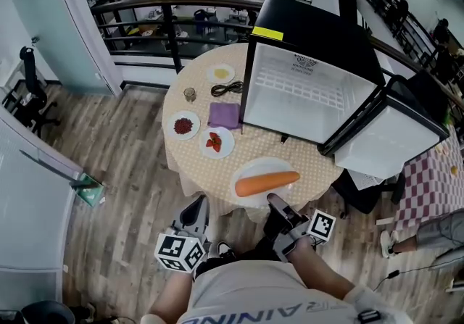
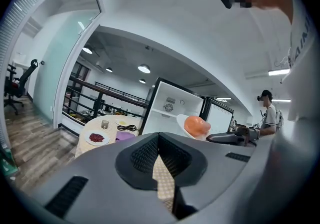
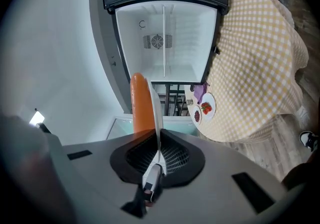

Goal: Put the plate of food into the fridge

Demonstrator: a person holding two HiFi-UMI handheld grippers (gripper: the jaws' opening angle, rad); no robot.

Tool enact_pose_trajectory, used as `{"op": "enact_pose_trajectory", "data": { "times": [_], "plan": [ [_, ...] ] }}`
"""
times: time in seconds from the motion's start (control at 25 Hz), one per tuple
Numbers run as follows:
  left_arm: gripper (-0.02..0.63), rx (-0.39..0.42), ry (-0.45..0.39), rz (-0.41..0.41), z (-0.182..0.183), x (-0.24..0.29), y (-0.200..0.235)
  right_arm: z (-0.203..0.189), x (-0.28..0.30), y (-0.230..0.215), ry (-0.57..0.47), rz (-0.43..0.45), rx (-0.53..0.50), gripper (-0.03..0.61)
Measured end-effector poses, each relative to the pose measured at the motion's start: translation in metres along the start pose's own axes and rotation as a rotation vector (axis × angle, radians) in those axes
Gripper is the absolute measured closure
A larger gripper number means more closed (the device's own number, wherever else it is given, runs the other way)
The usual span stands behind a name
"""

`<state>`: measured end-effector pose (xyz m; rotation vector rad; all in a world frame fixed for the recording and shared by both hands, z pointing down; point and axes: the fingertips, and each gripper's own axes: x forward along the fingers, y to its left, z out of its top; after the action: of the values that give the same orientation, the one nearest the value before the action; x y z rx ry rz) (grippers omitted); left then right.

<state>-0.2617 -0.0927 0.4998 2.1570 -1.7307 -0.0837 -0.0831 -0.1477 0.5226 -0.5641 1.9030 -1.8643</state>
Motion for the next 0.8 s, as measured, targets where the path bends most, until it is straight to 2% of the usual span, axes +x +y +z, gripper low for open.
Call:
{"op": "enact_pose_trajectory", "data": {
  "times": [0.28, 0.8],
  "plan": [
    [0.605, -0.016, 0.033, -0.027, 0.001, 0.033, 0.009, 0.022, 0.021, -0.002, -0.032, -0.021, 0.026, 0.543],
    [0.606, 0.046, 0.037, -0.078, 0.035, 0.147, -0.017, 0.131, 0.031, -0.005, -0.126, -0.03, 0.038, 0.543]
  ]
}}
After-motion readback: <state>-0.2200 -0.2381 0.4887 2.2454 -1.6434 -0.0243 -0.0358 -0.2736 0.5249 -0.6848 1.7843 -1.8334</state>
